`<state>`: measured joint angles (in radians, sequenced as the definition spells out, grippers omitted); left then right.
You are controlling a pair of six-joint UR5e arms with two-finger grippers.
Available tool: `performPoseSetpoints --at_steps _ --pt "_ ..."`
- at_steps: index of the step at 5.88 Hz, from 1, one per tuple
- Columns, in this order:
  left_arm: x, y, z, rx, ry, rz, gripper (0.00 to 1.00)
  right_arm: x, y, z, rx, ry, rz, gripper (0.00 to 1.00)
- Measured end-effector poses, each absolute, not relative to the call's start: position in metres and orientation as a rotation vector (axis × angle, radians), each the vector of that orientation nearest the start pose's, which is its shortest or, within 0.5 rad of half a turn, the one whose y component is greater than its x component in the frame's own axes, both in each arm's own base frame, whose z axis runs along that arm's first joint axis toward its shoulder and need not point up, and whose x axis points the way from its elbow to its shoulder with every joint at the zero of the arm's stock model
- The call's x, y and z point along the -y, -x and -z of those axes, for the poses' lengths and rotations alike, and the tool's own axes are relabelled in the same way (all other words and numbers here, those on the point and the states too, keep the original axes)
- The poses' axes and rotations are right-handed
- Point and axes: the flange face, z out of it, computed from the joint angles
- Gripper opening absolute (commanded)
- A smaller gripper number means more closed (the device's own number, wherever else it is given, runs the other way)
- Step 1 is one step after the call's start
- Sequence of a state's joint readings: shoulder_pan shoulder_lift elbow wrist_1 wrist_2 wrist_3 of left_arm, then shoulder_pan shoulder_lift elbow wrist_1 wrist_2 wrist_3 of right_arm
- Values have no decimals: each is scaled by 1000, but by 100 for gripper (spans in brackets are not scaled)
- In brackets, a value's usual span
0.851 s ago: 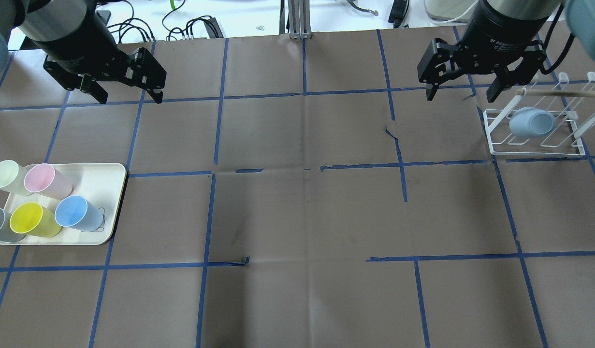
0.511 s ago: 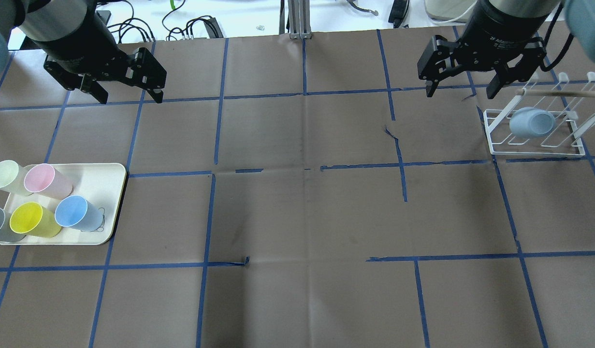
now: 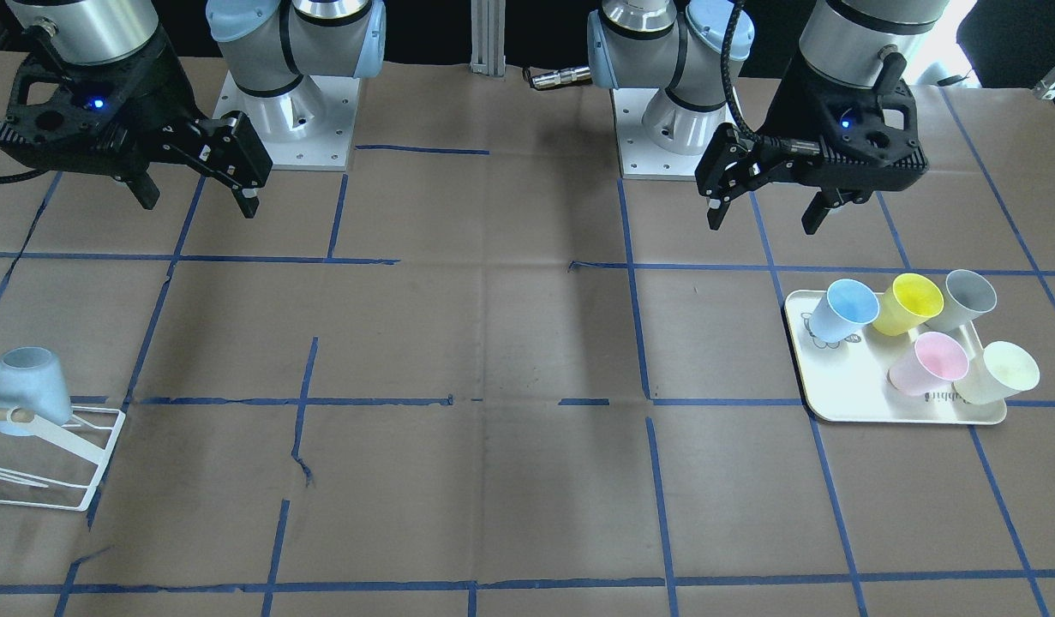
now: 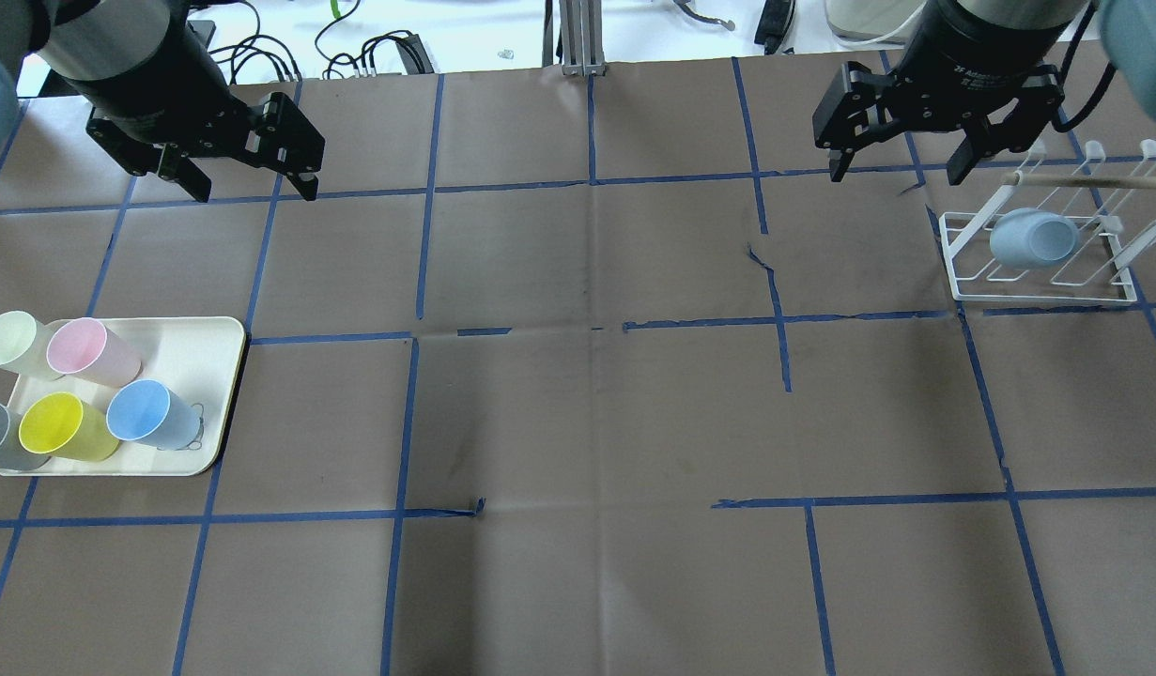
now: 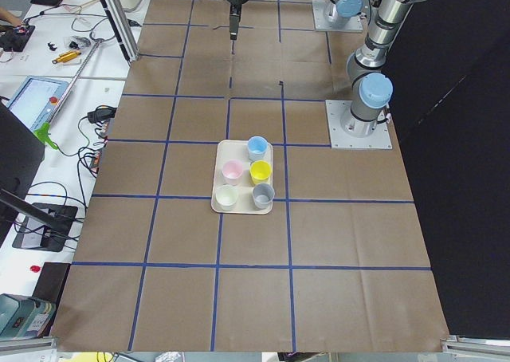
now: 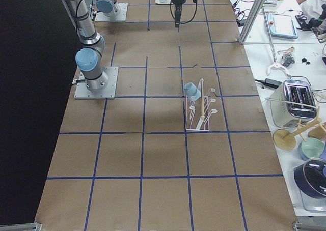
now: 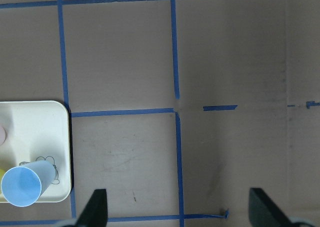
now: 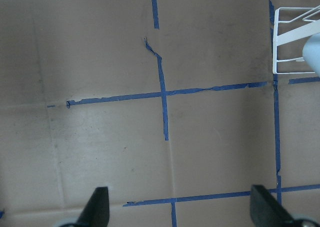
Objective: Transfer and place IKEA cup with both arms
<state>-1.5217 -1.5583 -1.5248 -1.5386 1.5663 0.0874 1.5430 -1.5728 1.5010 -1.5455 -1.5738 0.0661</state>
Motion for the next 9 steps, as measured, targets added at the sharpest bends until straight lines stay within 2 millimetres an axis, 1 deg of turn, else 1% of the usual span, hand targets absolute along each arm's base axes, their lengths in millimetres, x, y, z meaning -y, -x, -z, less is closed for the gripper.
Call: performPoseSetpoints --at_steps 1,2,4,5,6,7,8,9 --pt "501 109 -520 -3137 -61 142 98 502 -108 -517 -3154 -129 66 100" --pt "501 109 -520 -3137 -61 142 98 511 -73 -514 -3170 -101 58 100" --pt "501 110 -520 -3138 -63 142 98 522 56 -508 -3192 -15 70 100" --pt "501 109 -520 -3138 -63 141 98 526 111 -493 -3194 49 56 100" --pt "501 109 -520 -3138 -63 142 98 530 143 -471 -3180 90 24 100" --pt "500 110 -521 -3137 -65 144 98 531 152 -443 -3178 93 34 100" --pt "500 110 -521 -3137 -66 144 98 529 152 -413 -3191 87 76 100" --pt "500 110 -520 -3137 -66 143 98 524 147 -379 -3199 78 132 100"
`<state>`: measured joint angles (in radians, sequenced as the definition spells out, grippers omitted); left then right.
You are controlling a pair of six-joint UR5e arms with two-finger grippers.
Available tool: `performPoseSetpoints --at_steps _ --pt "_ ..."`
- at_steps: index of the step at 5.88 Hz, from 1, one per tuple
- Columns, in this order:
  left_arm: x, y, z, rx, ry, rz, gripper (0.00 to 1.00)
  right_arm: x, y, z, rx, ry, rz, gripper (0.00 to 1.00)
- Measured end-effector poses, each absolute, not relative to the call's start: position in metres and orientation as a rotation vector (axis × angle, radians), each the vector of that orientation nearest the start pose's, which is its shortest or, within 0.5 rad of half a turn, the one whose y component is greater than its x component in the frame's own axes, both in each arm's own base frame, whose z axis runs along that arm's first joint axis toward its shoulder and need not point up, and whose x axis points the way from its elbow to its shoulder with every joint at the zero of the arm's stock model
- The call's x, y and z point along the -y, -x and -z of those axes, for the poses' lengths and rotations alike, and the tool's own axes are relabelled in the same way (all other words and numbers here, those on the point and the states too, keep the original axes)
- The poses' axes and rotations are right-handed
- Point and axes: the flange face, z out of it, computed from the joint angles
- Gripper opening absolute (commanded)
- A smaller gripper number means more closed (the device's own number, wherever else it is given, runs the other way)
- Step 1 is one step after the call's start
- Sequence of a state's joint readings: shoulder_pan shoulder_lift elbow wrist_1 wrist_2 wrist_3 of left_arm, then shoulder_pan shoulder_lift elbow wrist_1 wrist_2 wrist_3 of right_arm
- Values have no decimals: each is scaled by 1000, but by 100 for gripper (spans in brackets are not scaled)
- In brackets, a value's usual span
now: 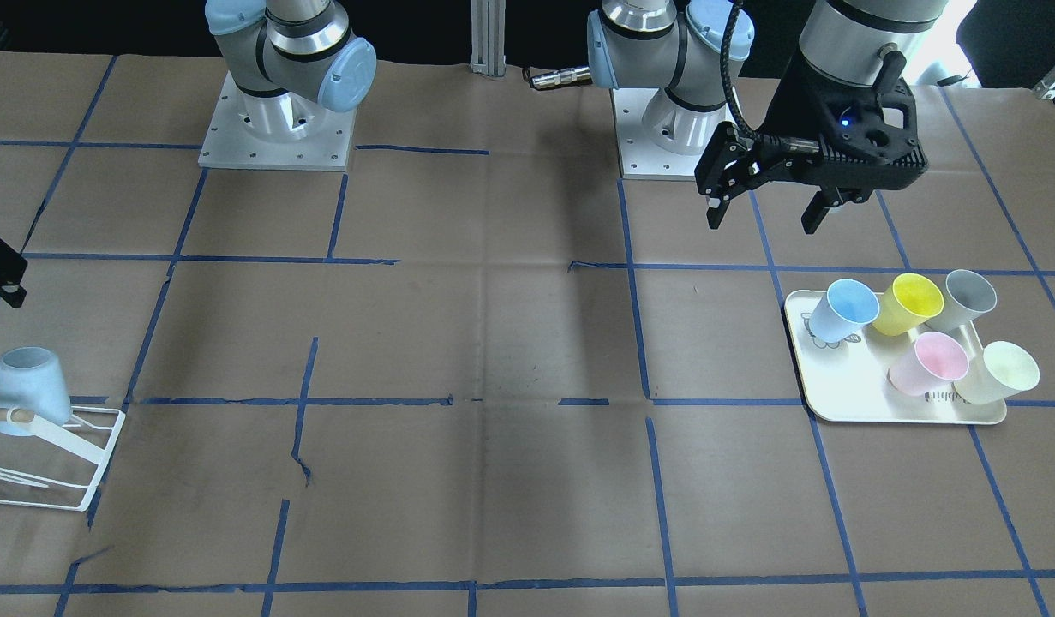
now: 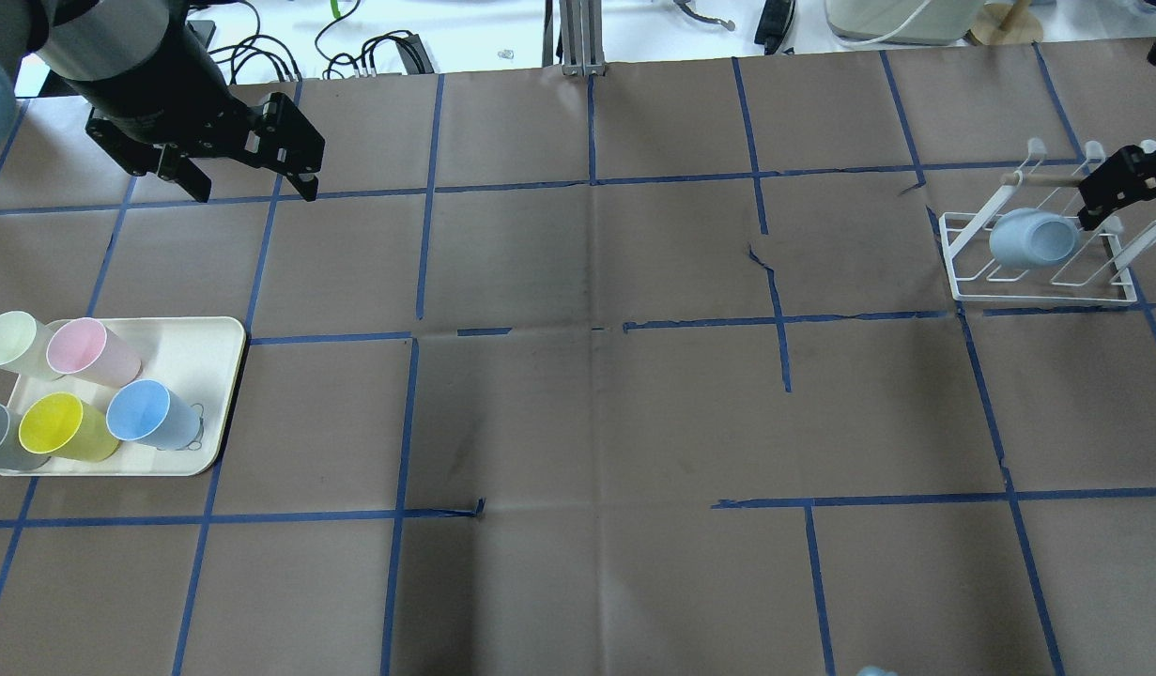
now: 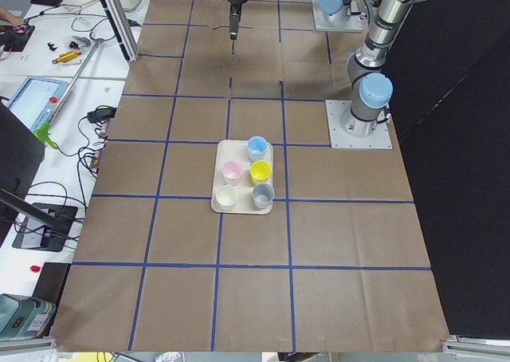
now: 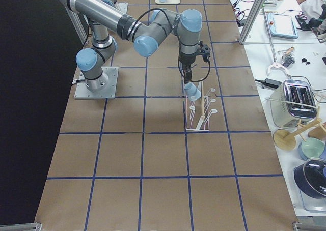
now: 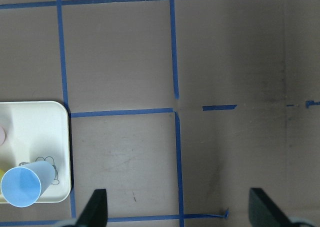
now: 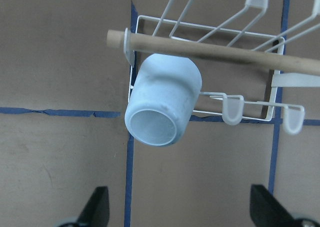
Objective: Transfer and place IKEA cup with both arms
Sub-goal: 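Move the right gripper down to the light blue cup on the rack and grasp it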
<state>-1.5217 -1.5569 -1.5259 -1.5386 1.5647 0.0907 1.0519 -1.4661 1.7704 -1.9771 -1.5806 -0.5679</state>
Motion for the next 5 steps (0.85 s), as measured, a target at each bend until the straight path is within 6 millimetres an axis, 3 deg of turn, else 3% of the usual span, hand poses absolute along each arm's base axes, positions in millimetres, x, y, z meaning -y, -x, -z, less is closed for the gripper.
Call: performPoseSetpoints --at_steps 2,3,5 --pt "500 110 -520 -3137 -65 143 98 518 137 -327 -3193 65 264 100" --pt "500 110 -520 -3137 -66 143 98 523 138 -311 -3196 71 304 100" --pt "500 110 -520 -3137 -66 142 98 530 137 -298 -3171 72 358 100"
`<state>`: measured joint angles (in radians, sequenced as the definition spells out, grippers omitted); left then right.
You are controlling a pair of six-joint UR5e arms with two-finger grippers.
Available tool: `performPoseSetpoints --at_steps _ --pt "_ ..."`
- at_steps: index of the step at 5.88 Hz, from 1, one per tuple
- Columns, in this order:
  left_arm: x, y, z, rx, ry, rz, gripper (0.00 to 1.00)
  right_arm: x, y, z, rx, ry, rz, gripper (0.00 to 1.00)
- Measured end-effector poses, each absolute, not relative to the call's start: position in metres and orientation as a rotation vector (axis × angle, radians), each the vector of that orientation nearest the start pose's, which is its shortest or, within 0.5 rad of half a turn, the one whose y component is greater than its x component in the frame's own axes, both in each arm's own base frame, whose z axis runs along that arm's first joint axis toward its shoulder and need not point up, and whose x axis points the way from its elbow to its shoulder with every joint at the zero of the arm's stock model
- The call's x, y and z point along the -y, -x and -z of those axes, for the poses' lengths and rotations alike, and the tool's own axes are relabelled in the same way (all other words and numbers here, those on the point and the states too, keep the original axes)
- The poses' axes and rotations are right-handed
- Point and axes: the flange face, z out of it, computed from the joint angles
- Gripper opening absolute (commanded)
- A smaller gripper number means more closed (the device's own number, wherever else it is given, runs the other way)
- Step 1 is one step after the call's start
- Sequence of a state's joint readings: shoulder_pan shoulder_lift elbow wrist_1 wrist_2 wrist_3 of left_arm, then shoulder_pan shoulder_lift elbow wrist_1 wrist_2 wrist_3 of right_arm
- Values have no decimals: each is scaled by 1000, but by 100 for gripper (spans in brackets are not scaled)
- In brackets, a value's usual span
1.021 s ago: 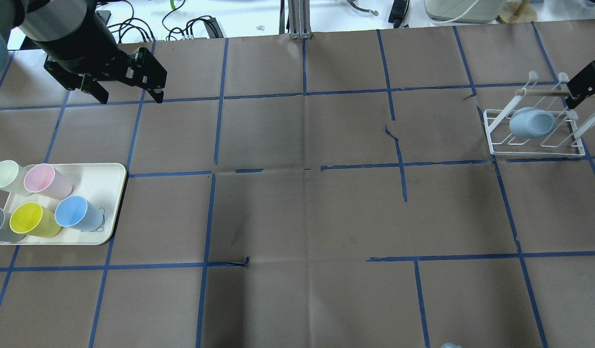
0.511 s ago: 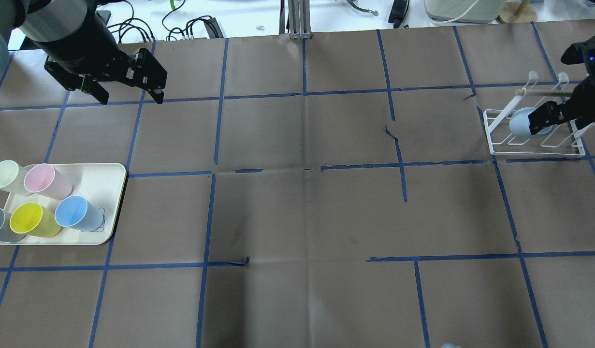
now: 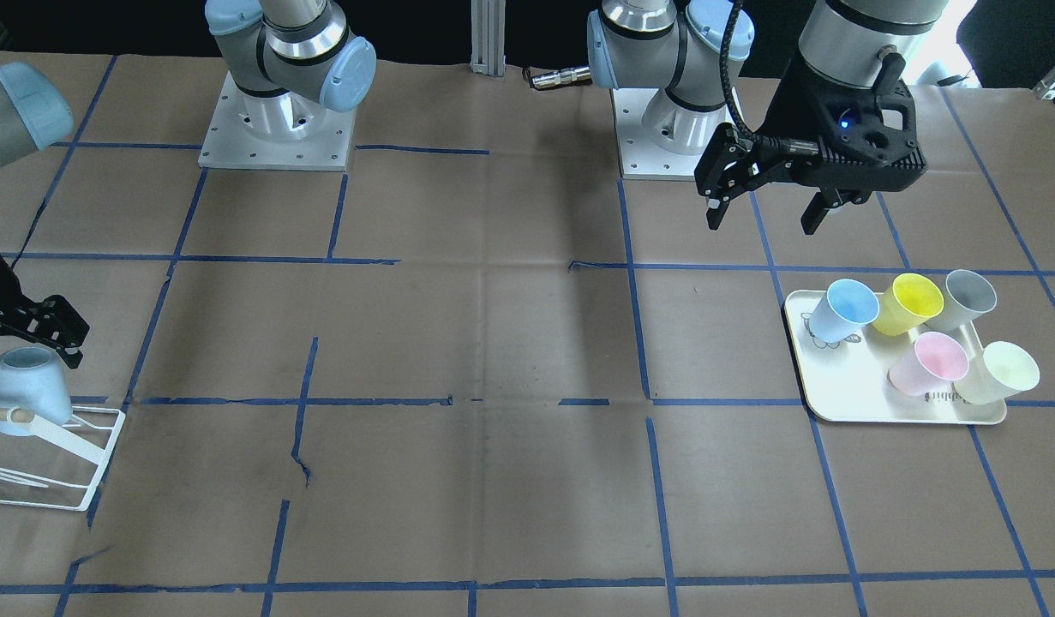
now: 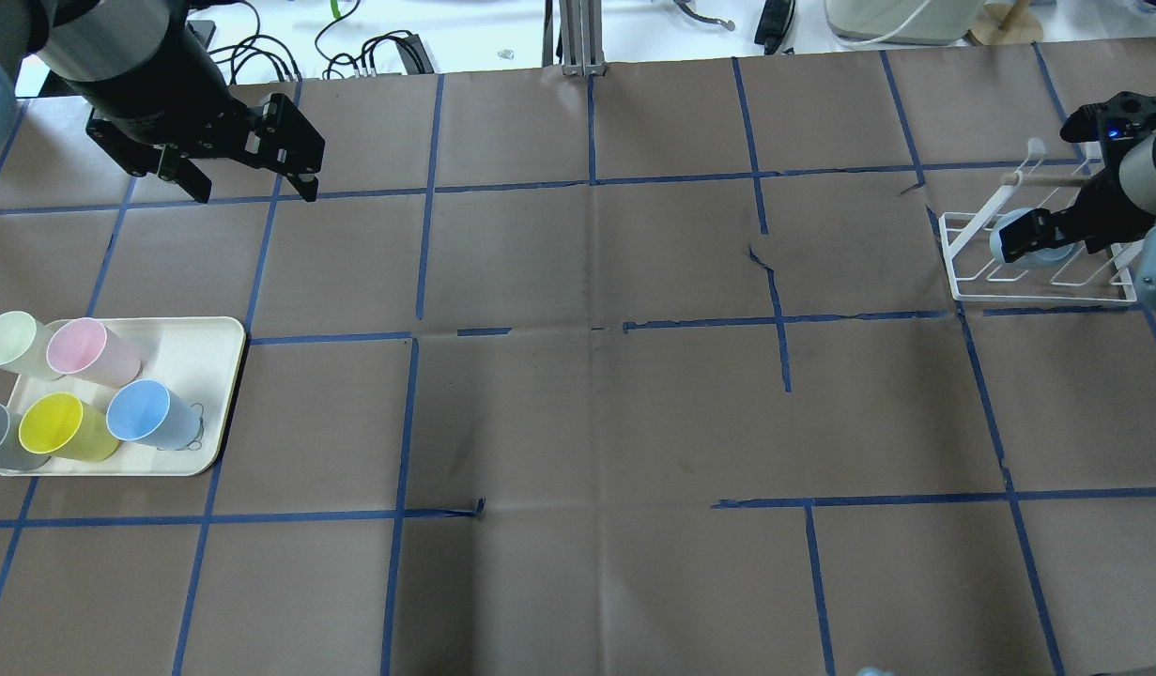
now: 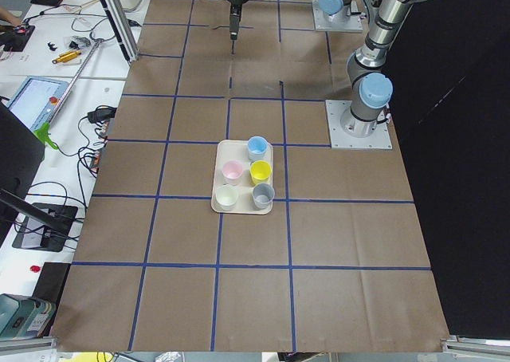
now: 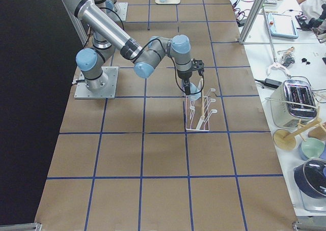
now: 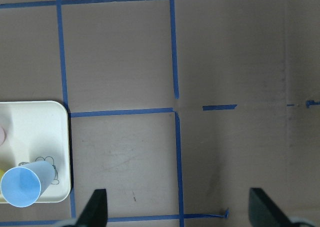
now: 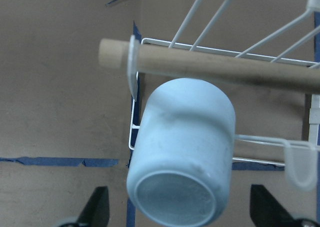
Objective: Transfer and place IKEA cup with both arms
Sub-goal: 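Move the right gripper down to the light blue cup on the rack and grasp it, then lift the light blue cup off the dowel with the right gripper and pull it out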
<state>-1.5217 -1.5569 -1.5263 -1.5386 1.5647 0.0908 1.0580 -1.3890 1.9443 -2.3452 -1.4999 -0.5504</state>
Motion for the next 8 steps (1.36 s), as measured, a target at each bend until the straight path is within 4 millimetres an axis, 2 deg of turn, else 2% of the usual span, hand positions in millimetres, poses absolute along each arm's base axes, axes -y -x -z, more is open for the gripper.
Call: performPoseSetpoints --at_steps 1,3,5,7,8 --pt "500 110 -520 -3137 -66 142 98 531 136 -299 -3165 75 371 98" --pt "500 110 -520 -3138 -65 143 98 532 135 -300 -3163 77 382 64" --pt "500 110 -520 -3140 -66 142 98 533 136 -299 -3165 82 383 44" --pt "501 110 -520 -3141 -66 142 98 535 138 -310 -3181 94 403 43" --pt "501 110 -520 -3141 -66 142 98 538 140 -324 -3187 97 415 43"
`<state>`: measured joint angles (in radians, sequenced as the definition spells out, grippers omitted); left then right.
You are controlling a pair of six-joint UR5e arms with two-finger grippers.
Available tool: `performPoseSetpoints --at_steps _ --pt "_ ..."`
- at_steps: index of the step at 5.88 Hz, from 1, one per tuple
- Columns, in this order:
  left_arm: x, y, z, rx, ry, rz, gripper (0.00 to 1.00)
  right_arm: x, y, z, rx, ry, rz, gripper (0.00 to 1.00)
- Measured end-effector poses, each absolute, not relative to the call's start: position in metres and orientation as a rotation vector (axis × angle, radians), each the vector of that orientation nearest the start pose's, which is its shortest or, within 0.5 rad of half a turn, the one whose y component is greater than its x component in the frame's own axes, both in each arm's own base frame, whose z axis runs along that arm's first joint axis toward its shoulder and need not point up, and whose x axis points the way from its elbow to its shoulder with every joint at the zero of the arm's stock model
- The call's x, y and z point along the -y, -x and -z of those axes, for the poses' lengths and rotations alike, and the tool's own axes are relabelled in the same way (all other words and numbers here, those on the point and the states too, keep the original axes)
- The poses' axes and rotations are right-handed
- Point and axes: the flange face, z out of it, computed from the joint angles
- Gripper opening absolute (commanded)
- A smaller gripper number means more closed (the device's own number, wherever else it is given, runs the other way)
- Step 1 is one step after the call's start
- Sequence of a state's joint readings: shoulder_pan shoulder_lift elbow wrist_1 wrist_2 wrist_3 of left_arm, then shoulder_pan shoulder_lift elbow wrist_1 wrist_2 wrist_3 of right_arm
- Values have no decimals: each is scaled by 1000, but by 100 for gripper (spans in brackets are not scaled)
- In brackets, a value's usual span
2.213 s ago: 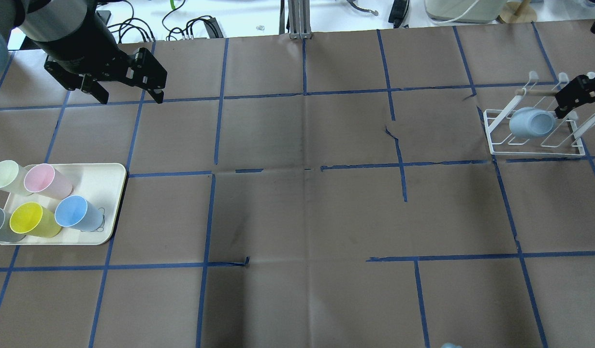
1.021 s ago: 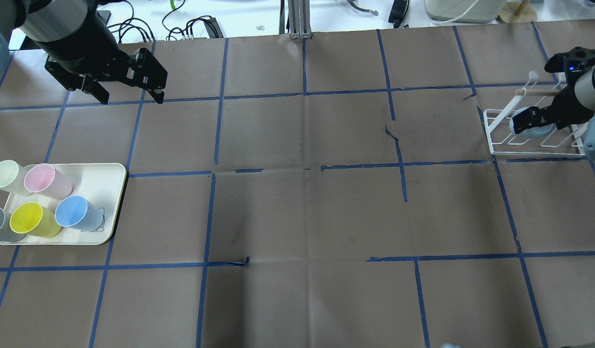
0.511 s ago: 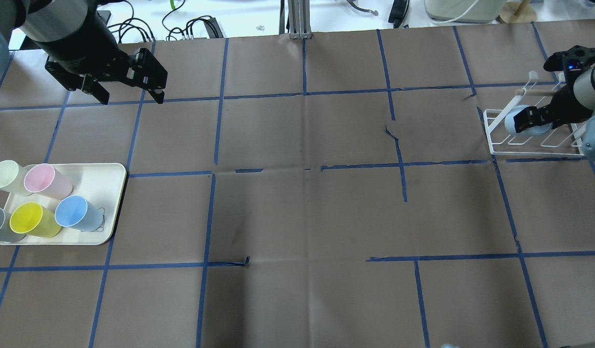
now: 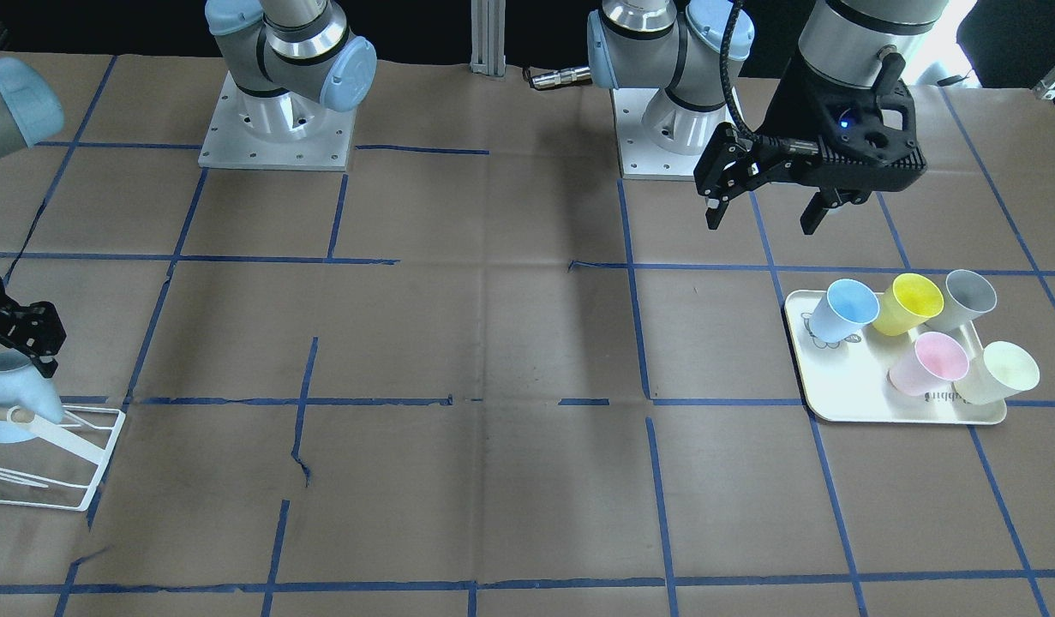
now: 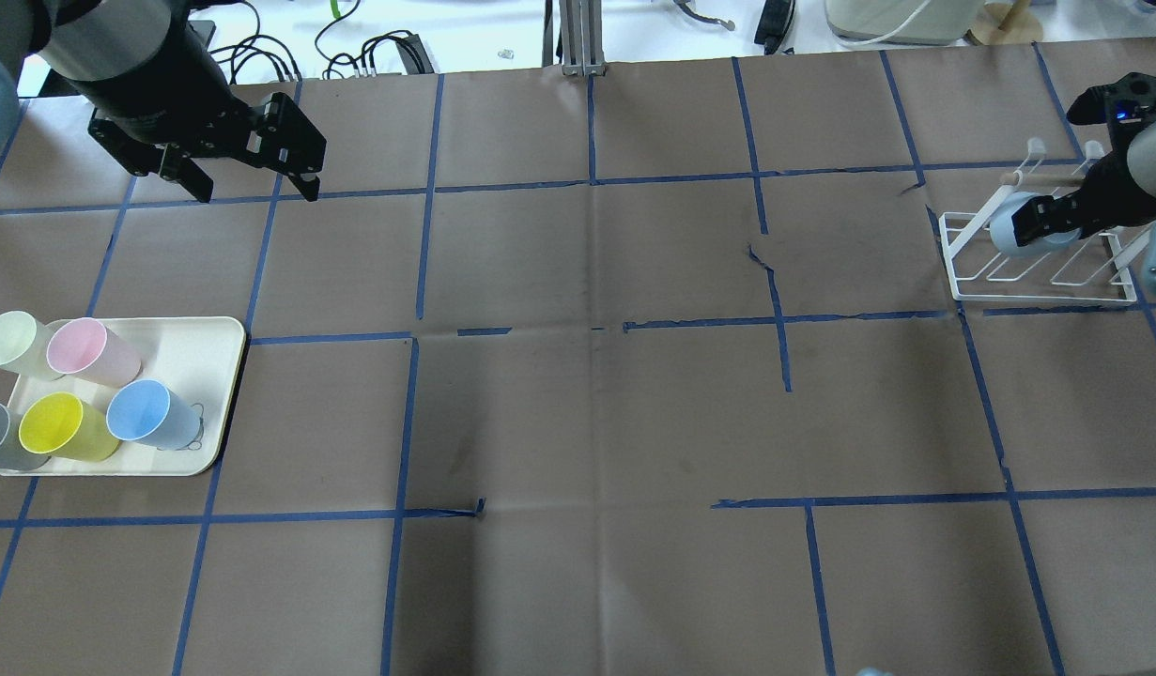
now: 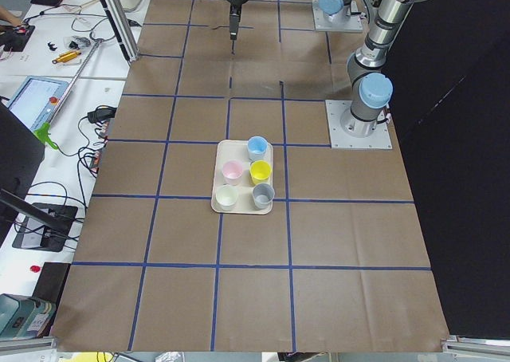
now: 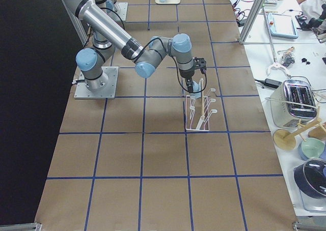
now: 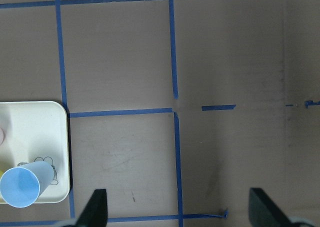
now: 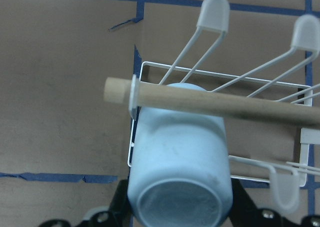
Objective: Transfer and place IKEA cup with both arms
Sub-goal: 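Lift the light blue cup off the dowel with the right gripper and pull it out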
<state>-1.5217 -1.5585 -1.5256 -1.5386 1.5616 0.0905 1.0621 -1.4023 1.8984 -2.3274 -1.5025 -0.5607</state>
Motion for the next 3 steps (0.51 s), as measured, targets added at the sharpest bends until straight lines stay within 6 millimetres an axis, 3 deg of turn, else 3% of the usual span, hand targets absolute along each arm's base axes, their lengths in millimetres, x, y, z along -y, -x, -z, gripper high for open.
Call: performPoseSetpoints --at_steps 3 --pt "500 110 -520 -3141 -67 141 98 525 131 -406 -3141 75 279 43"
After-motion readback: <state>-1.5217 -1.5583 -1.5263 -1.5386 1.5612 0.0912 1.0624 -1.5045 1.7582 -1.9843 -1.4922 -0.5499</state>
